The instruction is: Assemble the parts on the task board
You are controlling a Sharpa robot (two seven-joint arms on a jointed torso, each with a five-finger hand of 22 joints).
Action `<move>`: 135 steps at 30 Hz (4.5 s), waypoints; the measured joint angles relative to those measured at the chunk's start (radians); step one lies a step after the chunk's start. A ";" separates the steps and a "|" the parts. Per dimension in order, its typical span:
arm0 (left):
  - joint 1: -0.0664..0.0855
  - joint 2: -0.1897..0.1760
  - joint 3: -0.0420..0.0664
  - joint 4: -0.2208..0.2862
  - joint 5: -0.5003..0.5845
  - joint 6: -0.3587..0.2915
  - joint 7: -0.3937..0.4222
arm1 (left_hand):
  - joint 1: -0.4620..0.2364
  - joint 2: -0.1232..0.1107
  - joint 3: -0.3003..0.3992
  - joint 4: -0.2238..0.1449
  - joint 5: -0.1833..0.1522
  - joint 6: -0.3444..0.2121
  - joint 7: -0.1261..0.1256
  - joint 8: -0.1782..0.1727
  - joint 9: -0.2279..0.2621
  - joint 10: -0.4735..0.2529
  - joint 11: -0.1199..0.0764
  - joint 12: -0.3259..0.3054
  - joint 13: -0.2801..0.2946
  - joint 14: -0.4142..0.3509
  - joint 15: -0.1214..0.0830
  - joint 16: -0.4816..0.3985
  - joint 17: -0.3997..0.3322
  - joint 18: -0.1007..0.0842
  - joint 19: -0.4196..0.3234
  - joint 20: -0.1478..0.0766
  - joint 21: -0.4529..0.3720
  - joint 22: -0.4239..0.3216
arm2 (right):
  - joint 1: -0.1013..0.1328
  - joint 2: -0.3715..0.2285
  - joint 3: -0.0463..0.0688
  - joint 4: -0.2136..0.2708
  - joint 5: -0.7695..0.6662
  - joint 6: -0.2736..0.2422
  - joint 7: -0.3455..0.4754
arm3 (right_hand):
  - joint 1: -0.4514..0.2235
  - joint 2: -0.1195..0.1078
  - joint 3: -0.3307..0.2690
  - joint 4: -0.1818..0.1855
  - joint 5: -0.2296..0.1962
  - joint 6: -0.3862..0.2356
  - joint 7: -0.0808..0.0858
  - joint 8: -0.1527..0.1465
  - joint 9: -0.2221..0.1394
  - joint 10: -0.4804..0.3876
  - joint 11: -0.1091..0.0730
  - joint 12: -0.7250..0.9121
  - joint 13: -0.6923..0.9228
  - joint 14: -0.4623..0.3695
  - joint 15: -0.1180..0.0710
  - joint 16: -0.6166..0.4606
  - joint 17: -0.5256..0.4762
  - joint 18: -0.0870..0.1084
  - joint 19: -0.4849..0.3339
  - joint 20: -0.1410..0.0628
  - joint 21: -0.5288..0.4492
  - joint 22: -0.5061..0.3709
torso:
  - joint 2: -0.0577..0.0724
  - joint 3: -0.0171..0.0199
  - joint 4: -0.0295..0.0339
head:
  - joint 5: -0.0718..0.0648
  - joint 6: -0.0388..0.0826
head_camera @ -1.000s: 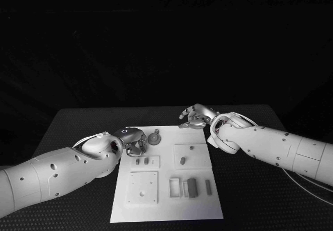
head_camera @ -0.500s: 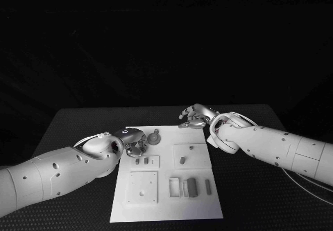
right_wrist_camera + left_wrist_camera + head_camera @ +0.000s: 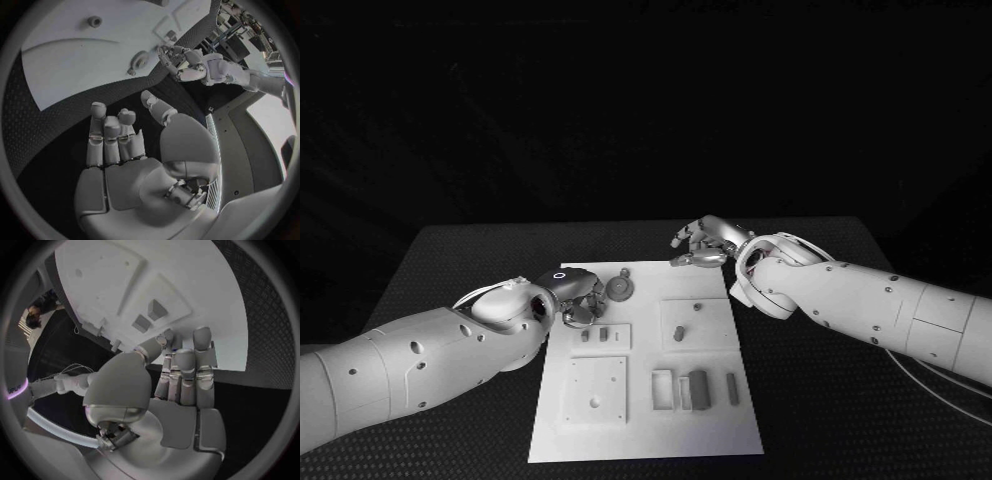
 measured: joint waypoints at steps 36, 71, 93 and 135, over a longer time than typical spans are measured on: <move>-0.003 -0.005 -0.002 -0.013 0.058 0.001 0.002 | -0.031 -0.069 -0.044 0.001 0.008 -0.096 0.048 -0.051 -0.015 -0.068 0.033 -0.046 -0.003 -0.034 0.026 -0.022 0.004 0.000 -0.030 0.016 -0.027 0.000 | 0.000 -0.003 0.000 0.000 0.000 0.000 0.000 | 0.000 0.000 -0.003 0.003 0.000 0.000 0.005 0.000 0.000 0.000 0.000 0.000 -0.001 -0.001 0.002 0.000 -0.001 0.000 0.000 0.000 0.000 0.000 | -0.001 -0.0002 0.0000 | -0.002 0.003; 0.009 -0.228 0.068 -0.023 0.714 0.008 0.055 | -0.102 -0.067 -0.078 0.004 0.008 -0.137 0.066 -0.045 -0.009 -0.127 0.074 -0.046 0.003 -0.295 0.079 -0.292 -0.106 0.025 -0.308 0.095 -0.244 -0.085 | 0.000 -0.120 -0.018 0.053 -0.193 0.085 0.057 | 0.070 0.001 0.051 -0.037 0.000 -0.002 -0.001 0.038 0.015 -0.084 0.024 -0.571 -0.425 -0.087 0.033 -0.378 -0.225 0.019 -0.171 0.076 -0.205 -0.095 | -0.002 -0.0002 0.0021 | -0.027 0.026; 0.007 -0.250 0.066 0.060 1.099 -0.083 0.305 | -0.113 -0.061 -0.102 0.001 0.008 -0.126 0.055 -0.028 -0.004 -0.103 0.068 -0.038 0.015 -0.301 0.084 -0.376 -0.126 0.000 -0.343 0.100 -0.261 -0.153 | -0.025 -0.169 -0.090 0.164 -0.527 0.120 0.039 | 0.140 -0.005 0.057 -0.040 0.000 0.088 0.000 0.070 0.006 -0.105 0.075 -0.940 -0.721 0.061 0.057 -0.375 -0.222 0.002 -0.037 0.041 -0.180 -0.097 | -0.001 -0.0002 -0.0003 | -0.013 0.026; 0.004 -0.247 0.065 0.045 1.143 -0.089 0.323 | -0.116 -0.057 -0.116 0.004 0.008 -0.126 0.055 -0.028 -0.005 -0.097 0.068 -0.038 0.015 -0.298 0.087 -0.387 -0.123 -0.007 -0.339 0.096 -0.261 -0.166 | -0.074 -0.109 -0.093 0.116 -0.578 0.009 -0.010 | 0.142 -0.005 0.047 -0.028 0.000 0.100 -0.001 0.084 -0.017 0.069 0.050 -0.965 -0.816 0.127 0.042 -0.327 -0.164 -0.001 0.026 0.014 -0.151 -0.060 | -0.001 -0.0014 0.0026 | -0.008 0.014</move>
